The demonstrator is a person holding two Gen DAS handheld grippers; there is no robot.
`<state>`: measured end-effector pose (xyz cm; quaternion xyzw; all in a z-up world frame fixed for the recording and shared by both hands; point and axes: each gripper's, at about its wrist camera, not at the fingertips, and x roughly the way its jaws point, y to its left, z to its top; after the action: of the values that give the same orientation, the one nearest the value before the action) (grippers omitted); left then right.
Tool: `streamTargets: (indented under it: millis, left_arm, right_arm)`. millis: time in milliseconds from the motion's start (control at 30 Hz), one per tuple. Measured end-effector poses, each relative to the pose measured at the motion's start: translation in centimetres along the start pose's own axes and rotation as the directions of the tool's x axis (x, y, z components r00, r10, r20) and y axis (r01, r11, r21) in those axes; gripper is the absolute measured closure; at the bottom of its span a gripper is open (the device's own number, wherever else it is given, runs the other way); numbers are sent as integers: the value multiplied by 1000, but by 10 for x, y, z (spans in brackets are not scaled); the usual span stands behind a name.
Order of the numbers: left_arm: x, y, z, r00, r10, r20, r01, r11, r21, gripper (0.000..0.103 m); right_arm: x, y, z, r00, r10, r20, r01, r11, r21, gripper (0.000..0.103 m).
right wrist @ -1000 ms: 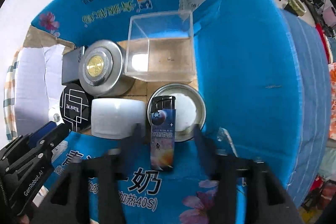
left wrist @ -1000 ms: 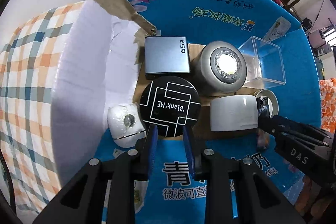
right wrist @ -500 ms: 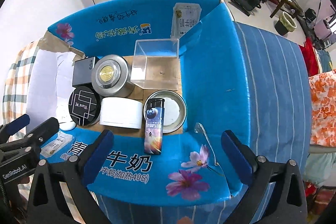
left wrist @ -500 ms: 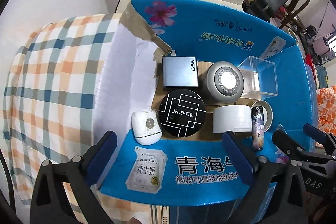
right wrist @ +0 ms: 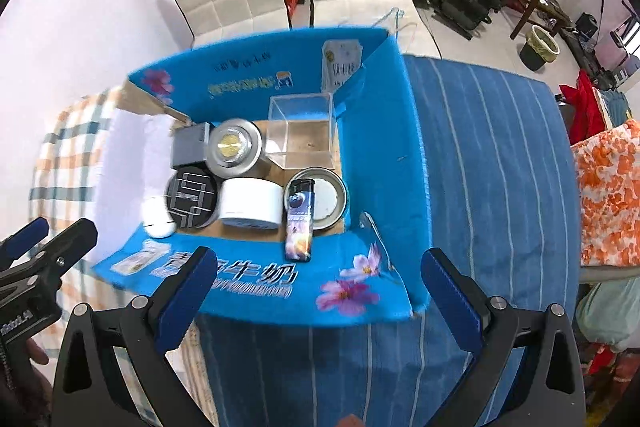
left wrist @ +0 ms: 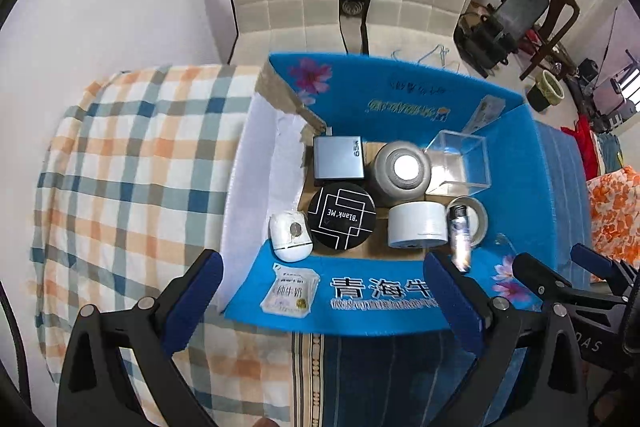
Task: Organize rigid objects
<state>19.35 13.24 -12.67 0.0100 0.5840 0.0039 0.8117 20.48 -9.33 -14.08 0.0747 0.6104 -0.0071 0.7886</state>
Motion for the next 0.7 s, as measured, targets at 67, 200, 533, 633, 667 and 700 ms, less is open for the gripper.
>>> streamTargets:
  millis: [67, 200, 533, 633, 667, 700]
  left_arm:
    - [-18, -2, -4, 1000, 7, 21, -7, 1000, 1, 0]
    - [-63, -7, -14, 998, 2, 66, -2, 1000, -2, 0]
    - [-160, -15, -38, 985, -14, 173, 12, 1000, 13, 0]
    - [-176, -18, -45, 982, -18, 189, 16, 1000, 15, 0]
    - [-181, -20, -48, 981, -23, 192, 20, 1000, 18, 0]
    - [-184, -21, -49, 980, -21, 196, 17, 1000, 22, 0]
  right_arm:
    - [-26, 0, -6, 999, 19, 33, -19, 1000, -3, 0]
    - [-85, 0, -22, 994, 47, 100, -46, 999, -12, 0]
    - [-195, 4, -53, 969, 113, 219, -105, 993, -49, 0]
    - [-218, 4, -59, 962, 122, 242, -112, 992, -56, 0]
    - [-224, 4, -61, 961, 123, 249, -111, 992, -59, 0]
    - [-229, 3, -62, 959, 124, 254, -112, 992, -60, 0]
